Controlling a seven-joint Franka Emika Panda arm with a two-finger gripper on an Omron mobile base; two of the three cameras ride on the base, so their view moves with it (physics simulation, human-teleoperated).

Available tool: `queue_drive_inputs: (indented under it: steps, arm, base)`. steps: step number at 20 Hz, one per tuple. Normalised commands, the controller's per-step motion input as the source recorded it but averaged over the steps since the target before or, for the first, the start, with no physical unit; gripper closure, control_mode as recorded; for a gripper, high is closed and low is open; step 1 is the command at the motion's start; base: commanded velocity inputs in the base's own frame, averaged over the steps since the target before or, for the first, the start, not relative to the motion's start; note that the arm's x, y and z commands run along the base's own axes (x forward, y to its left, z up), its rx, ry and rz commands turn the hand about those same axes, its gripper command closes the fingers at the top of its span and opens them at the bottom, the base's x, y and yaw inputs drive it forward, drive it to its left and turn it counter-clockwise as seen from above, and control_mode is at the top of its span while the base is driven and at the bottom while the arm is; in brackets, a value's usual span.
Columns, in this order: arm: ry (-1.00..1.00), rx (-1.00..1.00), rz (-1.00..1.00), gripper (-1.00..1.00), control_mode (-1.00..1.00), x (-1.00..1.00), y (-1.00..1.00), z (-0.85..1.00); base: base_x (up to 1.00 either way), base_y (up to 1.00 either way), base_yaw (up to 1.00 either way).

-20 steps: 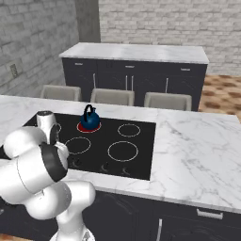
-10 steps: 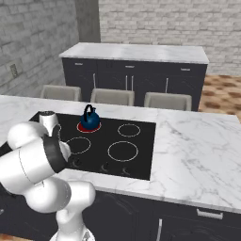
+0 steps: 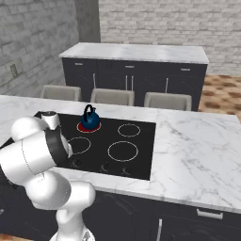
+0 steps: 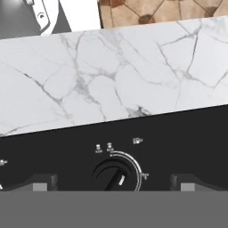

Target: Lower the heat of the kettle.

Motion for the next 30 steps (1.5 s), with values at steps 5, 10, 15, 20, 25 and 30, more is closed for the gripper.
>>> queue_drive_inputs:
  steps: [5,10,15,20,25,30]
  arm:
    - [0.00,0.00,0.01,-1.00,-1.00,0.03,0.01,-0.13]
    - [0.00,0.00,0.00,-1.00,-1.00,0.00,0.04,-0.10]
    - [0.01,0.00,0.00,-1.00,-1.00,0.00,0.08,-0.18]
    - [0.02,0.00,0.00,-1.00,-1.00,0.00,0.06,-0.28]
    - [0.01,0.00,0.00,-1.00,-1.00,0.03,0.05,-0.27]
    - [0.00,0.00,0.00,1.00,-1.00,0.00,0.03,-0.28]
  base:
    - [0.00,0.00,0.00]
    - [0.00,0.00,0.00]
    - [0.00,0.00,0.00]
    - [0.00,0.00,0.00]
    - [0.00,0.00,0.00]
    - [0.00,0.00,0.00]
